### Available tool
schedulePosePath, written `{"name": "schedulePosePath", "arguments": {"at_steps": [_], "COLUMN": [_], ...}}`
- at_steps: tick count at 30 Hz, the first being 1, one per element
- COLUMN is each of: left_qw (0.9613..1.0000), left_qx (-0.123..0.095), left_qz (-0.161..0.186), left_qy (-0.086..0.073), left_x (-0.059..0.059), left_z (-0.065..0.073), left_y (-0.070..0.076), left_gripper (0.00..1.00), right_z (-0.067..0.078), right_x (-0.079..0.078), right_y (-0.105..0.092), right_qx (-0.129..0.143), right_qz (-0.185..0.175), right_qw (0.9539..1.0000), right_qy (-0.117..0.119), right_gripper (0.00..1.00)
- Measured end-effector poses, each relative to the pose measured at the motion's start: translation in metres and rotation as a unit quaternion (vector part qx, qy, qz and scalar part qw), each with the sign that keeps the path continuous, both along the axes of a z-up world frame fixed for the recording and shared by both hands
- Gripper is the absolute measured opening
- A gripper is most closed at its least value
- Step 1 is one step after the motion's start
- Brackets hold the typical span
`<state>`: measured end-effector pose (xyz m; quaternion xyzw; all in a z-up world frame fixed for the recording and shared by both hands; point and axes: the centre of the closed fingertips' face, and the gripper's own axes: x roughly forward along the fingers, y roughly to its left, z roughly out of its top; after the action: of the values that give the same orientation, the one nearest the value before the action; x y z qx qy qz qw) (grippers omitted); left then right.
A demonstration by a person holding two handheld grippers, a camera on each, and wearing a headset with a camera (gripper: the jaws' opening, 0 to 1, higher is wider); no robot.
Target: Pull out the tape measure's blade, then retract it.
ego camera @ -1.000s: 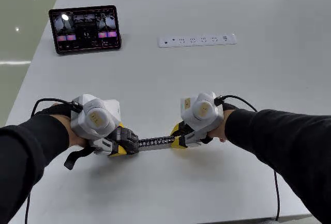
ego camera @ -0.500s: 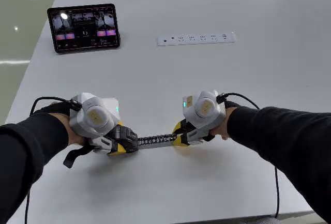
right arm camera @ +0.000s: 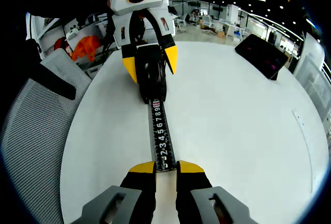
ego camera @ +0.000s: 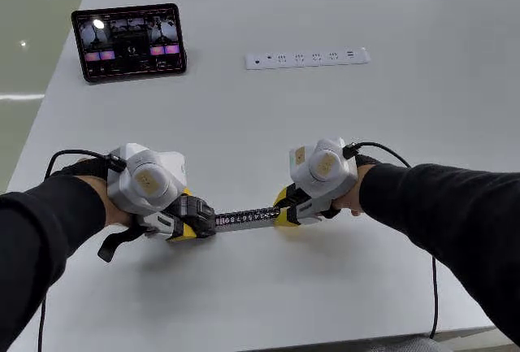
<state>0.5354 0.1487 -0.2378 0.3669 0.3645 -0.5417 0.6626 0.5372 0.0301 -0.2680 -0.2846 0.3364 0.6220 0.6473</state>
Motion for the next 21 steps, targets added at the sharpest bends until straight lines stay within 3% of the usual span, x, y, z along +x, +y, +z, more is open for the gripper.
{"name": "schedulePosePath", "arguments": {"at_steps": [21], "left_qw": [1.0000], "left_qx": [0.001], "left_qz": [-0.002], "left_qy": [-0.003], "left_x": [0.000], "left_z": [0.001], "left_y": [0.000], "left_gripper": [0.32], "right_z": [0.000], "right_x": [0.000], "right_y": [-0.011], "right_qx": [-0.003], "right_qz": [-0.007], "right_qw": [1.0000], "right_qy": [0.002], "right_gripper": [0.10]}}
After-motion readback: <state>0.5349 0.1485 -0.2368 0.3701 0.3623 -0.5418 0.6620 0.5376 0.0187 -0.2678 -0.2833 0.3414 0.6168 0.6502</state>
